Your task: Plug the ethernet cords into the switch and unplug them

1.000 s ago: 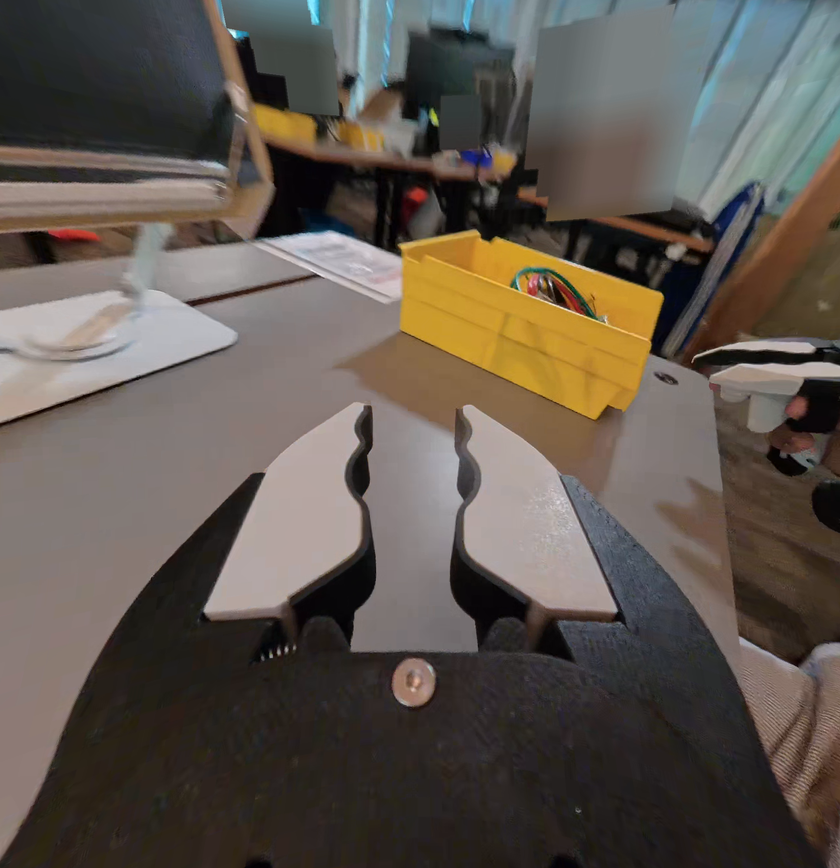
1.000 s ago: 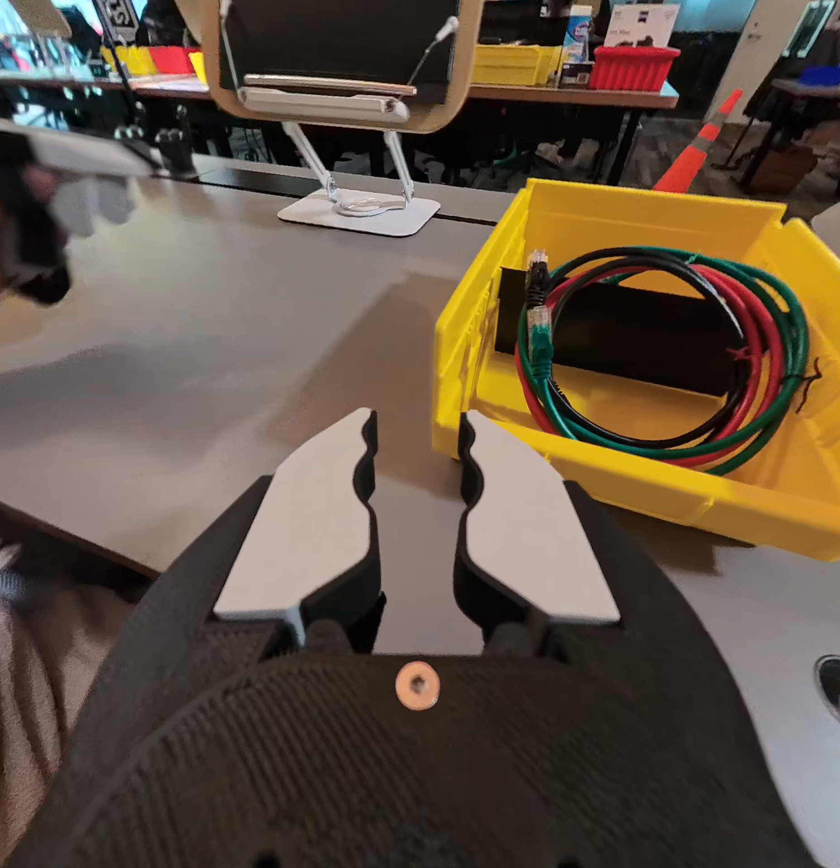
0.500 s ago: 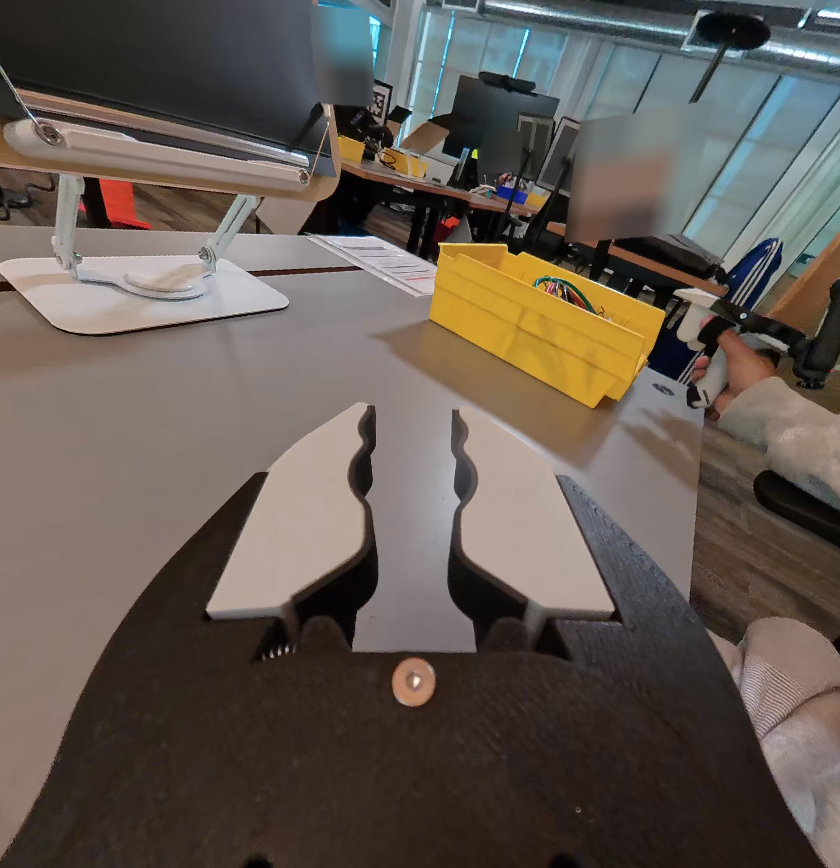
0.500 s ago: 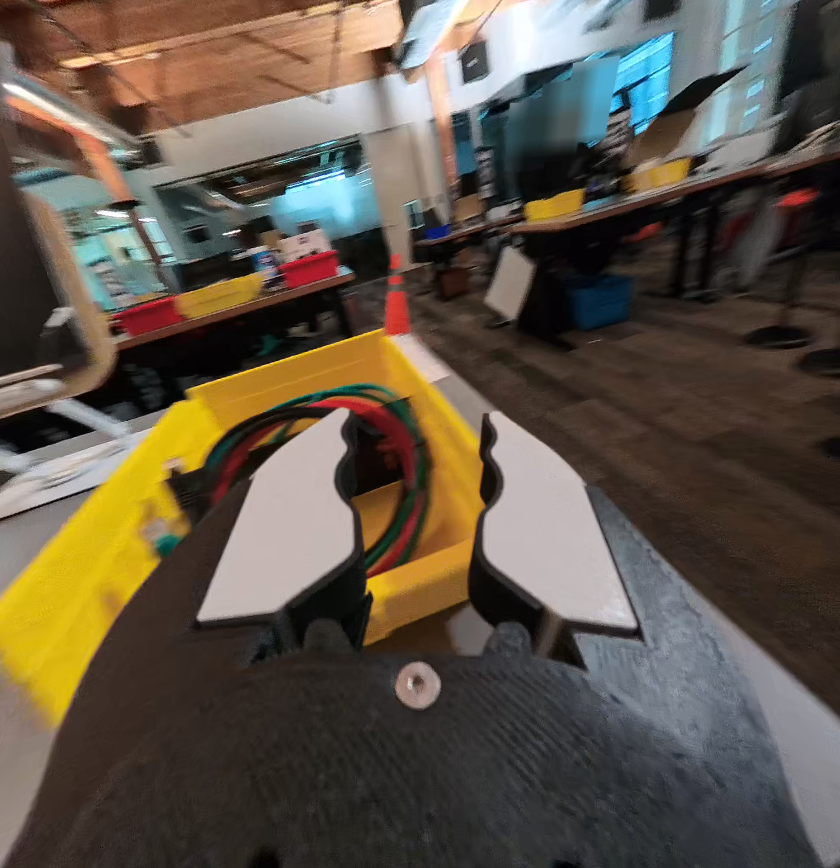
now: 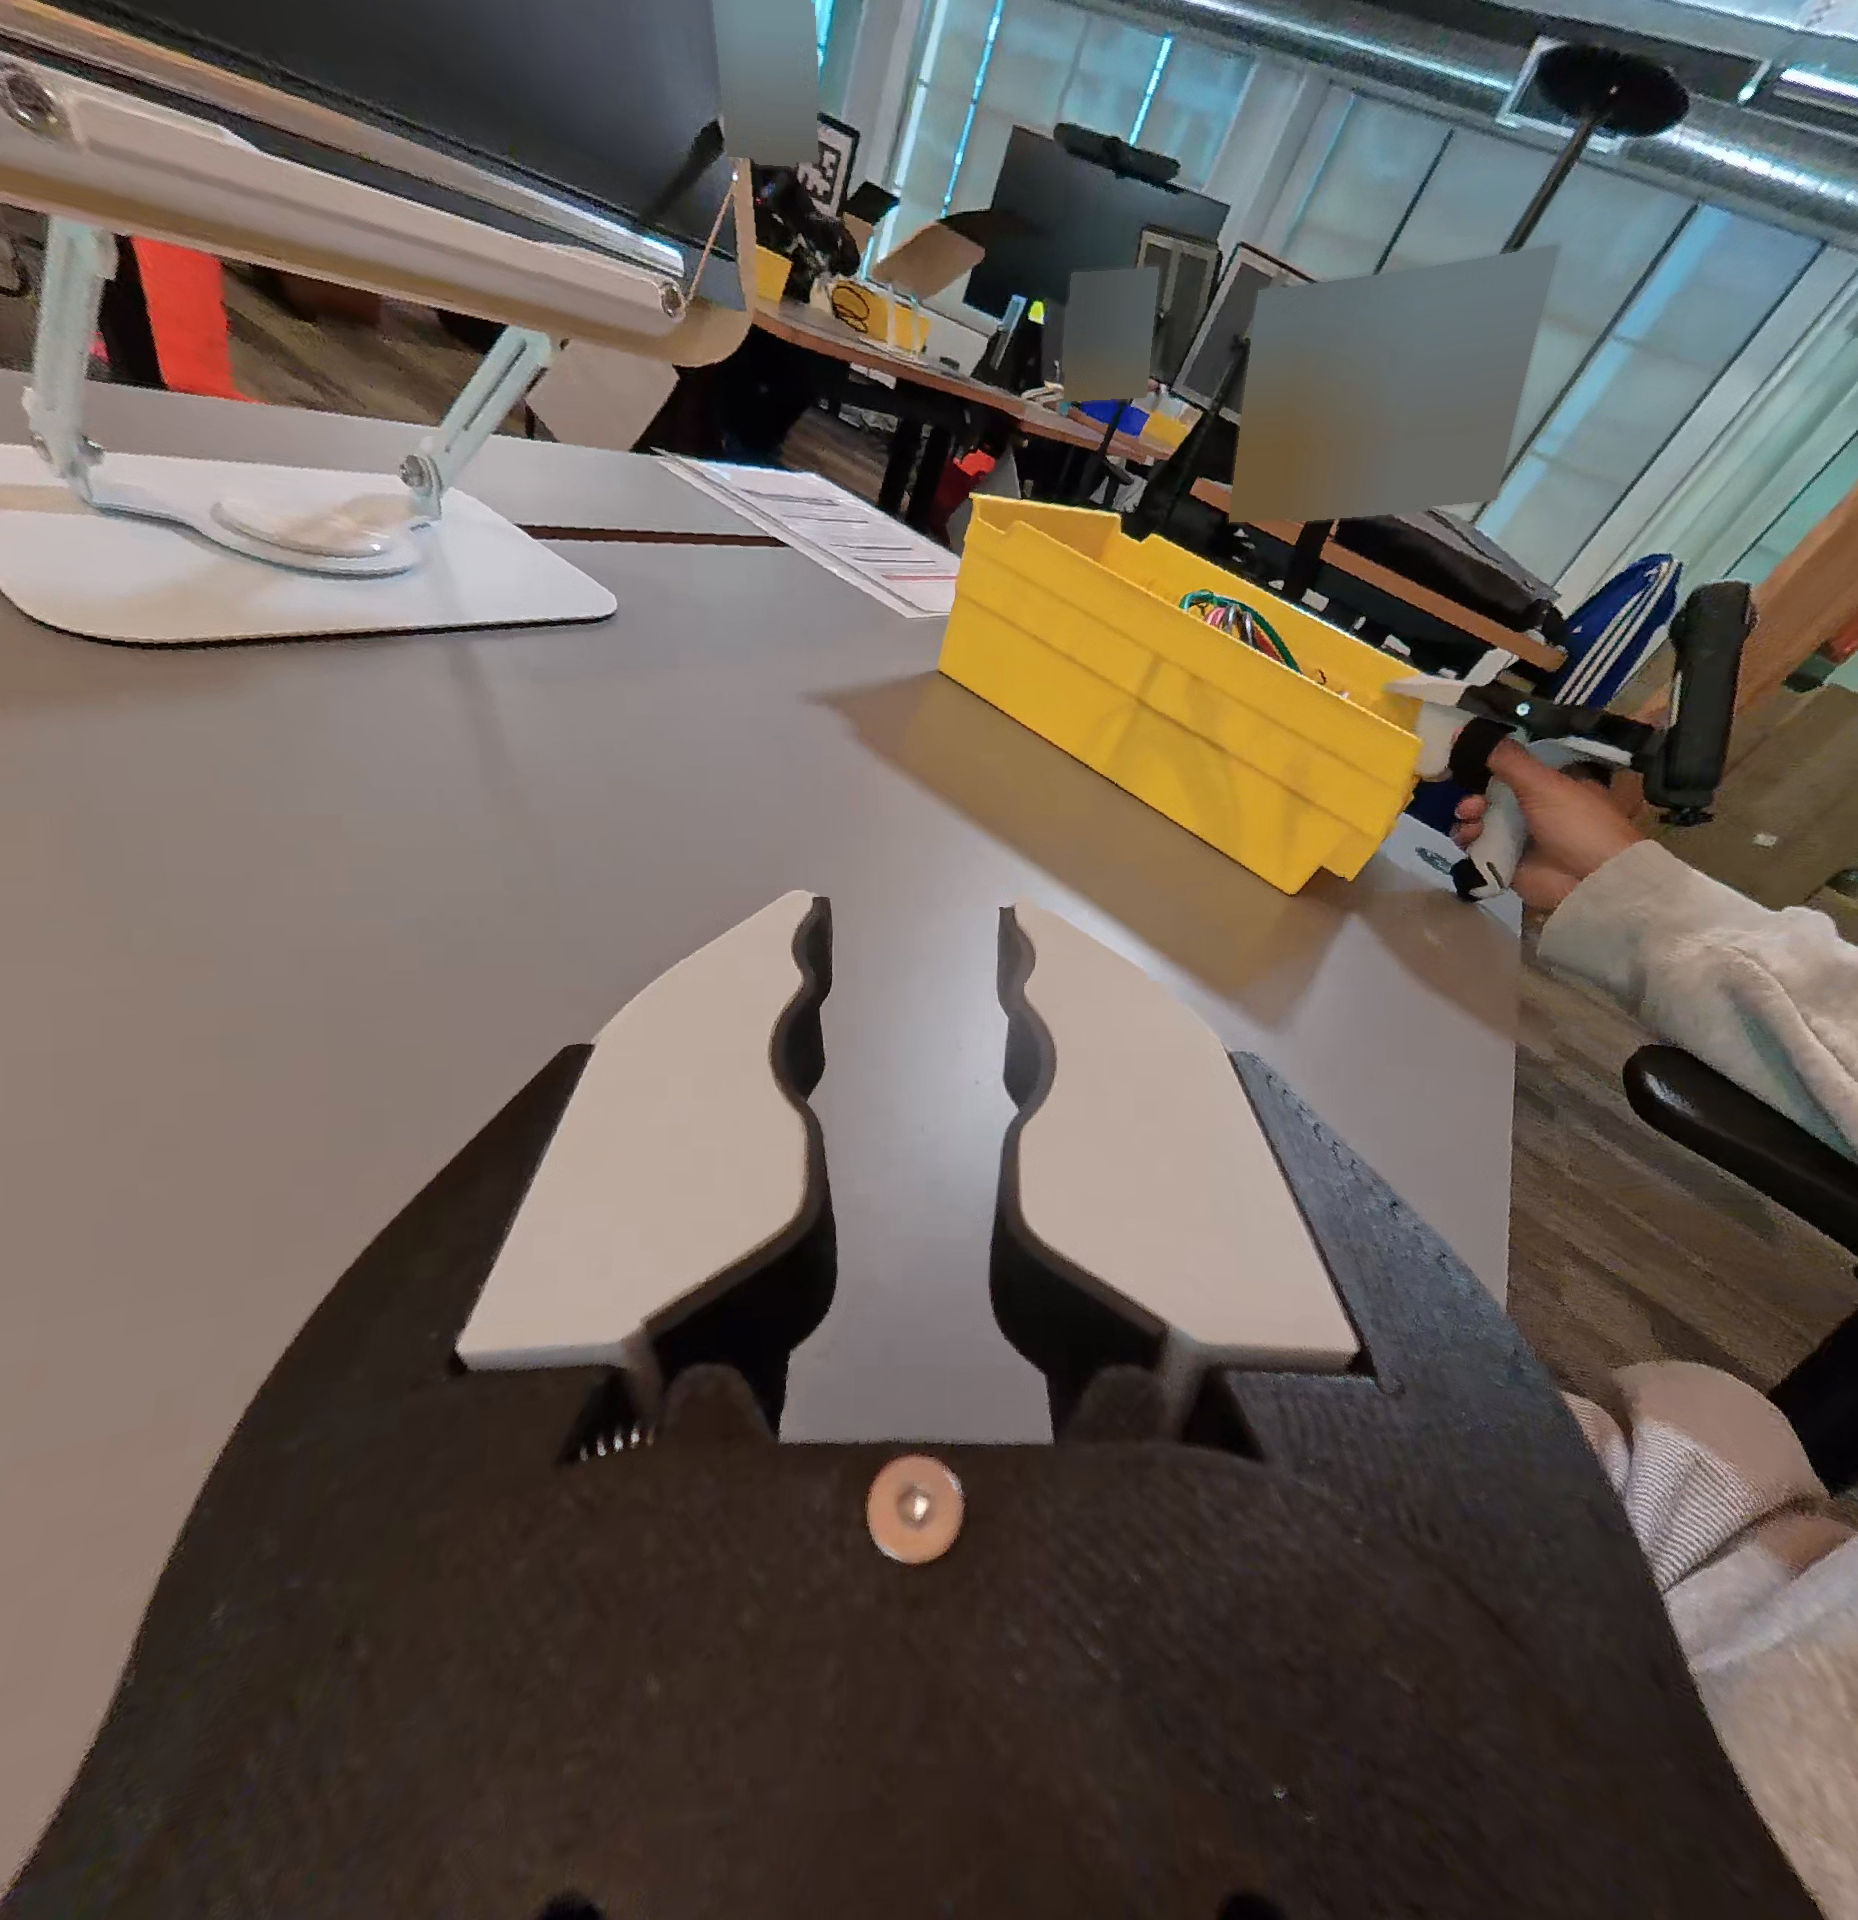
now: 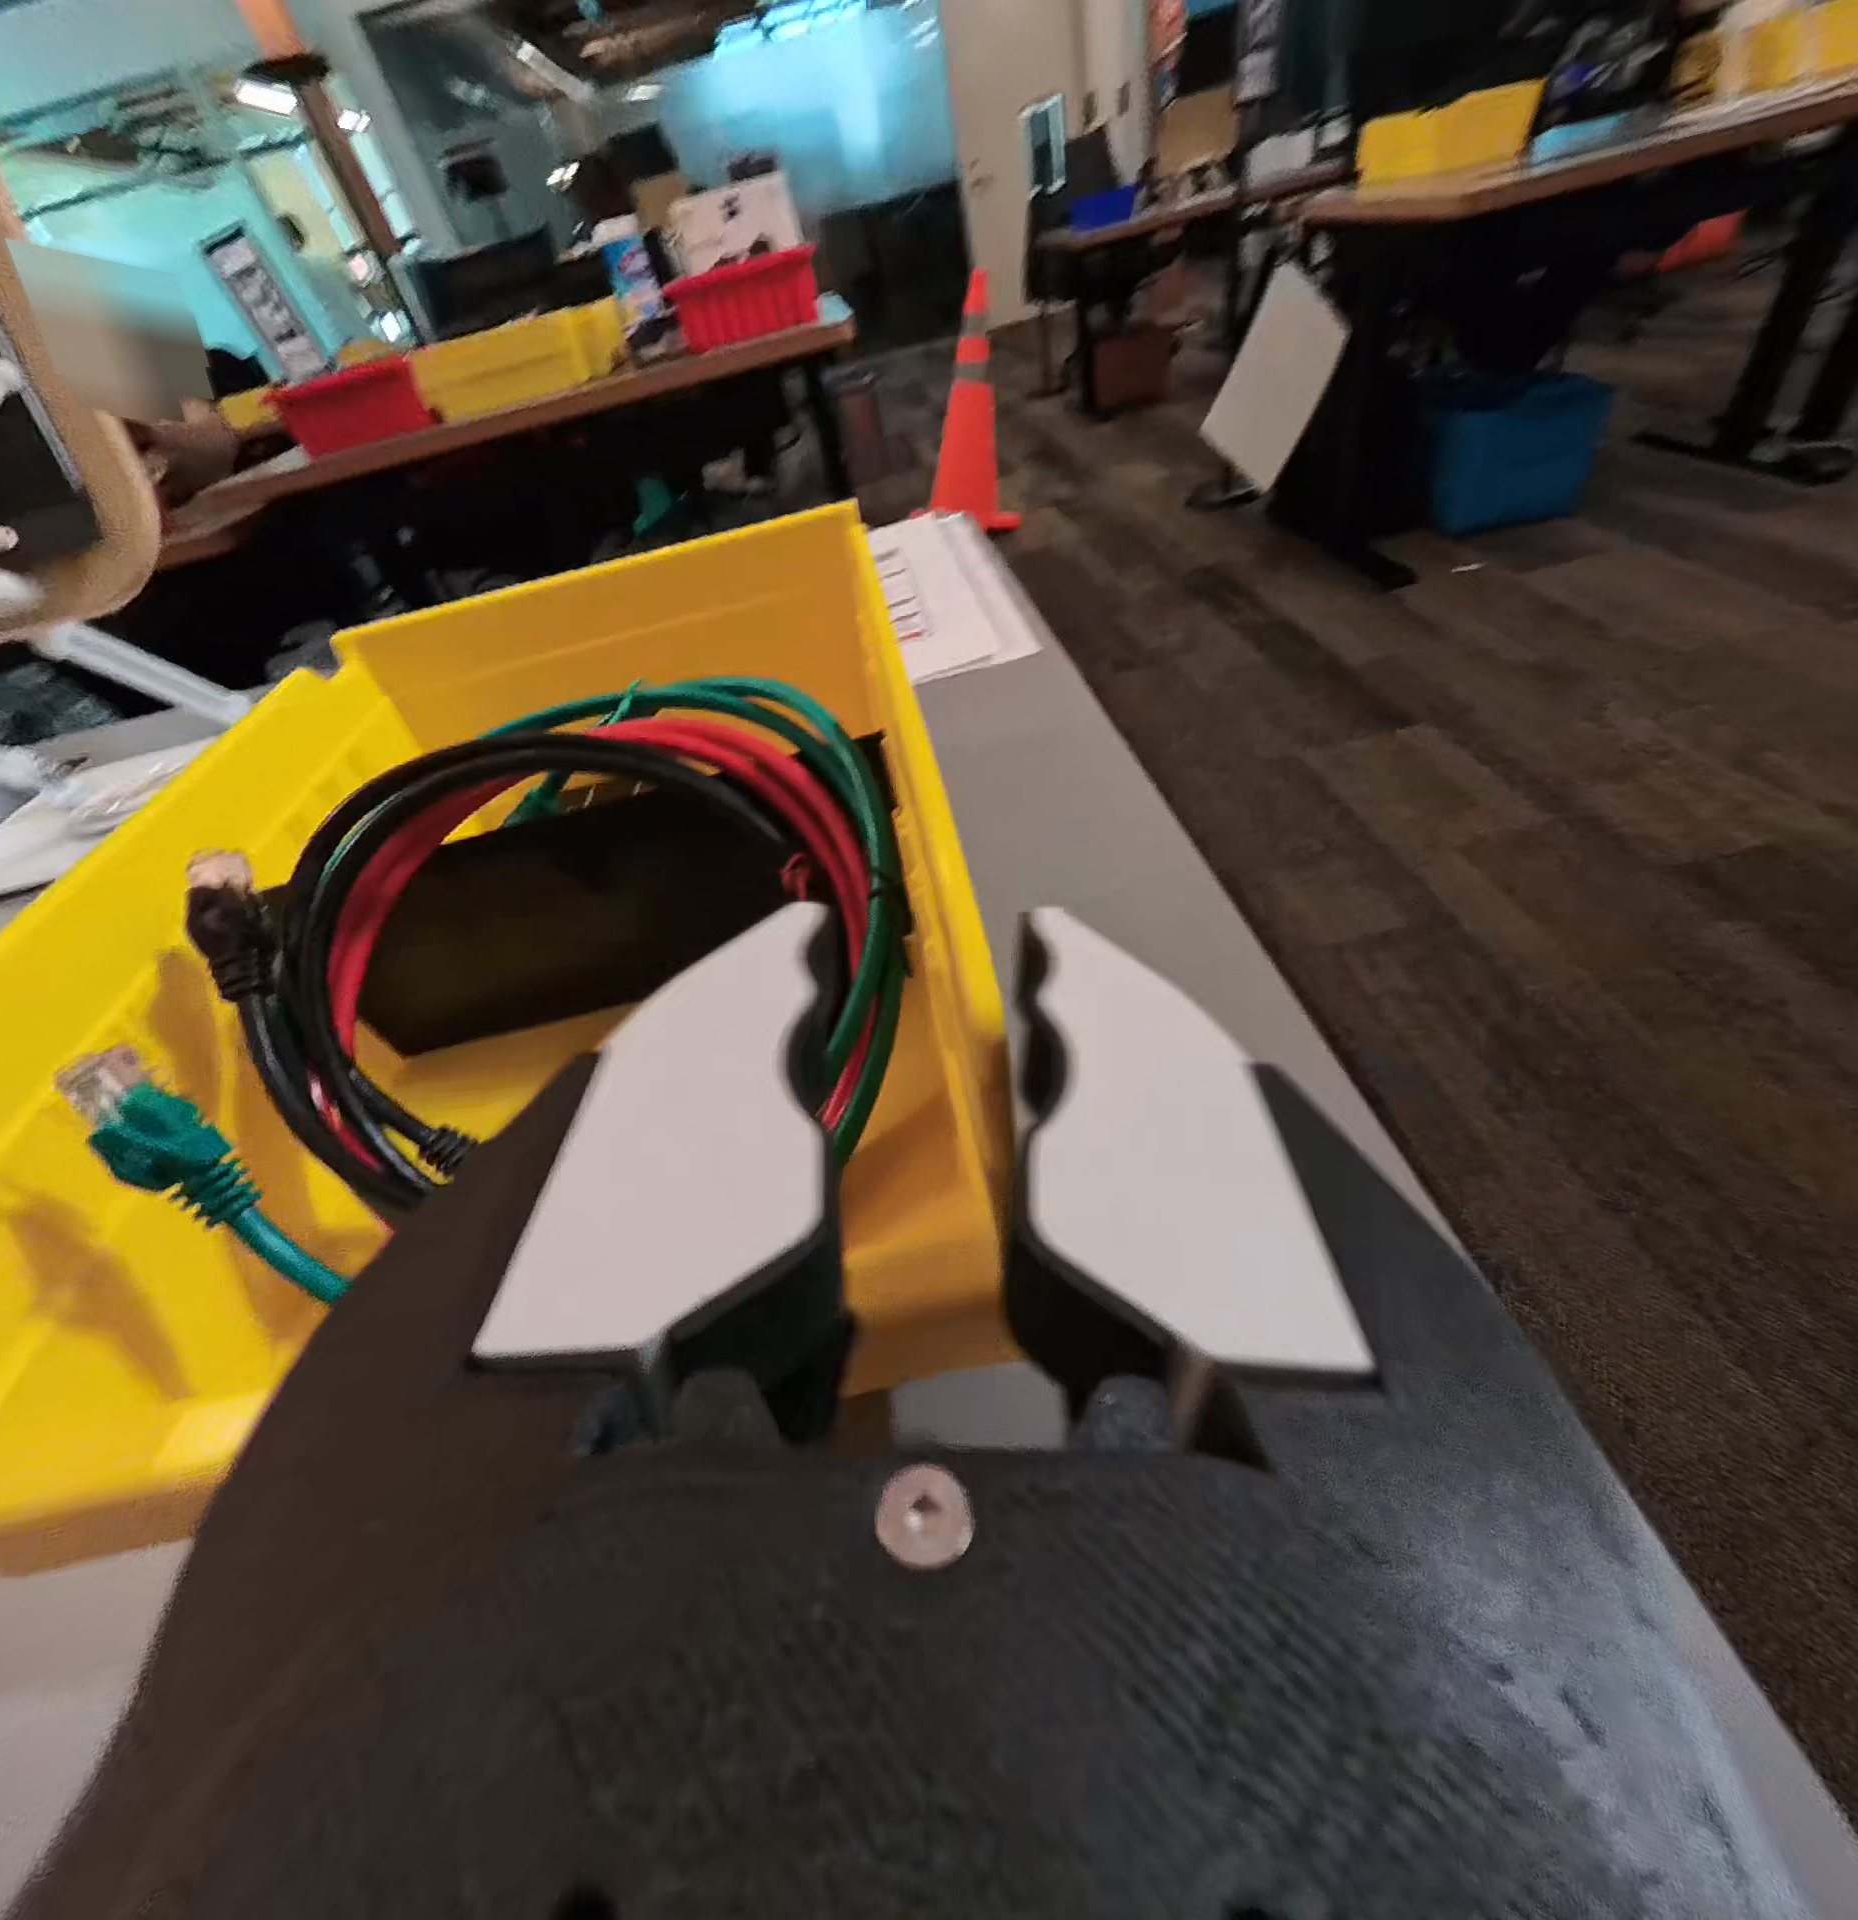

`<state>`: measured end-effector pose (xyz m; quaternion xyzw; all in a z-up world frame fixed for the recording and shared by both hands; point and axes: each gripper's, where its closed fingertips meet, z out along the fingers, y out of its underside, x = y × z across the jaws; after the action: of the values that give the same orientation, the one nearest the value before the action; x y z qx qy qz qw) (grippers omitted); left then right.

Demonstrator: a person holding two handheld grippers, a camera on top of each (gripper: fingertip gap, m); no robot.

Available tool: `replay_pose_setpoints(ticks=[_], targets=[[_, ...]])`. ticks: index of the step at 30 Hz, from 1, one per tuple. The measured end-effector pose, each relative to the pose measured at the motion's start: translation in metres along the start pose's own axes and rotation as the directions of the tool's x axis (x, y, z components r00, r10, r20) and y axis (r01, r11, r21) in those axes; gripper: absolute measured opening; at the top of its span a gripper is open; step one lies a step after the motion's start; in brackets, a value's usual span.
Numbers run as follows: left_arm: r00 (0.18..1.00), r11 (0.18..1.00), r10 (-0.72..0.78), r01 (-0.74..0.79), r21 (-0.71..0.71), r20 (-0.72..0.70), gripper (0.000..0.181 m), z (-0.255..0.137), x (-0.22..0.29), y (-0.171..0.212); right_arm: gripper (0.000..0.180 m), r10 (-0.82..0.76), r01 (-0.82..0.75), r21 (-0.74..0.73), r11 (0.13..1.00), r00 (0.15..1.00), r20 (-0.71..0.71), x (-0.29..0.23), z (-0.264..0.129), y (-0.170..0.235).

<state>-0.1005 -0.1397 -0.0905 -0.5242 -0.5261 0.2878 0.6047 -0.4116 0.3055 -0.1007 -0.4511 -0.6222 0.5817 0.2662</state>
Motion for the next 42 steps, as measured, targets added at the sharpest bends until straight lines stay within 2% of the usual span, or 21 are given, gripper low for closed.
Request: replay_pose_setpoints(ticks=[1, 2, 4, 9, 14, 18, 21, 25, 30, 34, 42], targets=[[1.0, 1.0, -0.002, 0.002, 0.001, -0.005, 0.031, 0.002, 0.001, 0.0, 0.009, 0.009, -0.009, -0.009, 1.0, 1.0, 0.004, -0.001, -0.001, 0.001], [1.0, 1.0, -0.002, 0.002, -0.003, -0.009, 0.03, 0.004, 0.002, 0.0, 0.005, 0.04, -0.039, -0.022, 0.999, 0.998, 0.057, -0.008, -0.003, 0.002], [1.0, 1.0, 0.001, -0.001, -0.01, -0.015, 0.03, 0.008, 0.003, 0.001, 0.005, 0.121, -0.114, -0.067, 0.991, 0.987, 0.107, -0.016, -0.008, 0.005], [0.999, 1.0, 0.008, -0.009, -0.027, -0.038, 0.03, 0.02, 0.009, 0.002, 0.007, 0.031, -0.018, -0.076, 0.997, 0.985, 0.17, -0.036, -0.027, 0.002], [0.997, 0.999, 0.017, -0.02, -0.03, -0.077, 0.031, 0.031, 0.018, 0.001, 0.009, 0.088, -0.067, -0.087, 0.994, 0.96, 0.267, -0.053, -0.044, 0.003], [0.993, 0.998, 0.016, -0.023, -0.054, -0.116, 0.032, 0.038, 0.023, 0.006, 0.005, 0.016, 0.023, -0.132, 0.991, 0.959, 0.285, -0.065, -0.055, 0.016], [0.991, 0.998, 0.02, -0.028, -0.061, -0.13, 0.033, 0.038, 0.025, 0.008, 0.004, -0.044, 0.072, -0.103, 0.992, 0.967, 0.252, -0.073, -0.054, 0.013], [0.993, 0.999, 0.023, -0.028, -0.047, -0.115, 0.033, 0.035, 0.019, 0.005, 0.009, -0.122, 0.142, -0.085, 0.986, 0.97, 0.21, -0.073, -0.047, 0.012], [0.993, 0.999, -0.026, 0.021, -0.04, -0.119, 0.034, 0.035, 0.013, 0.006, 0.021, -0.263, 0.262, 0.023, 0.965, 0.956, 0.131, -0.068, -0.046, -0.003], [0.991, 0.998, -0.044, 0.04, -0.041, -0.127, 0.034, 0.036, 0.014, 0.007, 0.033, -0.251, 0.258, -0.035, 0.966, 0.959, 0.135, -0.063, -0.037, 0.005], [0.994, 0.998, 0.001, -0.009, -0.066, -0.113, 0.034, 0.029, 0.02, 0.012, 0.033, -0.211, 0.217, -0.013, 0.976, 0.963, 0.167, -0.067, -0.027, 0.002]])
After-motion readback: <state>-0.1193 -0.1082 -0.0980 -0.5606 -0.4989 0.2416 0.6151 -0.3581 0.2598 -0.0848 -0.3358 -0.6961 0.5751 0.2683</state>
